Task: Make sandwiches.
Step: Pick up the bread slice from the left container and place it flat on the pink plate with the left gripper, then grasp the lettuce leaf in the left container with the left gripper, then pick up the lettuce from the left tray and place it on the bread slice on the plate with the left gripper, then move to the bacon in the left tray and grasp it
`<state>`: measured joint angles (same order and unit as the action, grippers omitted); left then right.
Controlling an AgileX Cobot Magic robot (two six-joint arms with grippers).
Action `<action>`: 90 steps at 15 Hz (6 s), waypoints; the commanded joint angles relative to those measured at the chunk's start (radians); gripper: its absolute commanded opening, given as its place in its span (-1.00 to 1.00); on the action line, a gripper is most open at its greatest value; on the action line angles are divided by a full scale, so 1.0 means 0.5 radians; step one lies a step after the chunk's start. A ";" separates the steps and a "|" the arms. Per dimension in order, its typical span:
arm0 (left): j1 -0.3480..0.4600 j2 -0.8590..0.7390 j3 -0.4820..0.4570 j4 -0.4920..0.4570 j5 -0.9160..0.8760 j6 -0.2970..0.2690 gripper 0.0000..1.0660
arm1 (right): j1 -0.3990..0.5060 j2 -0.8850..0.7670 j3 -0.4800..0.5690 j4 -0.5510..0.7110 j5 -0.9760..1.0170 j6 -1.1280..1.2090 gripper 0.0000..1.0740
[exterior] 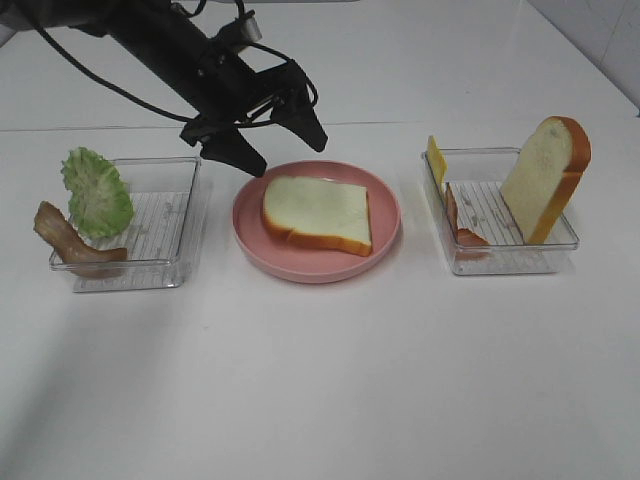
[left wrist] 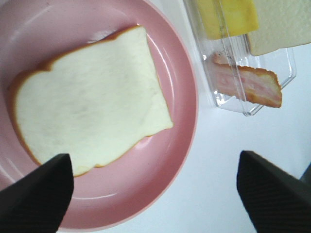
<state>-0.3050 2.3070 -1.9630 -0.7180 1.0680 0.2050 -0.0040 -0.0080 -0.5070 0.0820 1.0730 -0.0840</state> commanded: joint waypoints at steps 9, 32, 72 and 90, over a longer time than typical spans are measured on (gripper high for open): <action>-0.012 -0.424 -0.002 1.436 0.426 -0.732 0.55 | -0.016 -0.024 0.002 0.004 -0.024 -0.022 0.54; 0.456 0.010 0.002 1.340 0.438 -0.730 0.18 | -0.016 -0.024 0.002 0.004 -0.024 -0.022 0.54; -0.174 0.192 0.000 0.152 -0.234 -0.056 -0.94 | -0.016 -0.024 0.002 0.004 -0.024 -0.022 0.54; 0.300 -0.540 0.002 0.900 0.442 -0.374 0.33 | -0.016 -0.024 0.002 0.004 -0.024 -0.022 0.54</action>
<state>-0.1620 2.0530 -1.9630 -0.2790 1.2090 0.0250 -0.0040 -0.0080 -0.5070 0.0820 1.0730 -0.0840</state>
